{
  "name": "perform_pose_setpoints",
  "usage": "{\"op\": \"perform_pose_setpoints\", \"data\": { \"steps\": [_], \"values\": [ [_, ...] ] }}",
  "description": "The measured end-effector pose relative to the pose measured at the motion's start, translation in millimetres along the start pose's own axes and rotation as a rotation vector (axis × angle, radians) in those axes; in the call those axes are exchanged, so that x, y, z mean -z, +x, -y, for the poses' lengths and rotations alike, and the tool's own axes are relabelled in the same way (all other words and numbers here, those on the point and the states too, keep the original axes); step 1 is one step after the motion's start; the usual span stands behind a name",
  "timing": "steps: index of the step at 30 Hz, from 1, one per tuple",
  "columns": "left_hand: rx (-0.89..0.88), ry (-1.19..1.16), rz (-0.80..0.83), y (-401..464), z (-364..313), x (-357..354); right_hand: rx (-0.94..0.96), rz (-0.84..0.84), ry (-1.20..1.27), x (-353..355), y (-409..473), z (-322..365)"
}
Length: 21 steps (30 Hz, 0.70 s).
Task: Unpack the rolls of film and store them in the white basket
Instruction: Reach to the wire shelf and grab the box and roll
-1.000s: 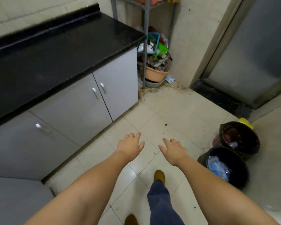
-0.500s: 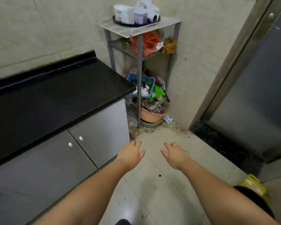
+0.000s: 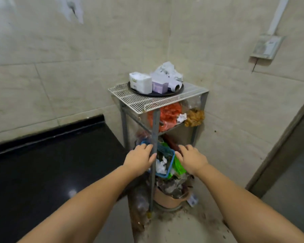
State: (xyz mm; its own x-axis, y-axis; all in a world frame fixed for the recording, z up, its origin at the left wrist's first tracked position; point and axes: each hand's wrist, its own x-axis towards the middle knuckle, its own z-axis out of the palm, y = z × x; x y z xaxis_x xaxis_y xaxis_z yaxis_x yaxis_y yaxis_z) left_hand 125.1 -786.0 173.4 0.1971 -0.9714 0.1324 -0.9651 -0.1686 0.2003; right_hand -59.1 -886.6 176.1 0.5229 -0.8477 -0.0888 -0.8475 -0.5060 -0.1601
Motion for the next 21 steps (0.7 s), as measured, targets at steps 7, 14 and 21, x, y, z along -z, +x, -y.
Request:
{"op": "perform_pose_setpoints", "data": {
  "steps": [7,14,21],
  "values": [
    [0.060,-0.038,-0.229,174,29,72,0.134,-0.259,0.038,94,170,-5],
    [0.328,-0.089,-0.387,322,51,103,0.357,-0.446,-0.030,157,327,10],
    [0.797,-0.382,-0.243,422,59,108,0.437,-0.236,-0.028,157,424,25]
  ]
}}
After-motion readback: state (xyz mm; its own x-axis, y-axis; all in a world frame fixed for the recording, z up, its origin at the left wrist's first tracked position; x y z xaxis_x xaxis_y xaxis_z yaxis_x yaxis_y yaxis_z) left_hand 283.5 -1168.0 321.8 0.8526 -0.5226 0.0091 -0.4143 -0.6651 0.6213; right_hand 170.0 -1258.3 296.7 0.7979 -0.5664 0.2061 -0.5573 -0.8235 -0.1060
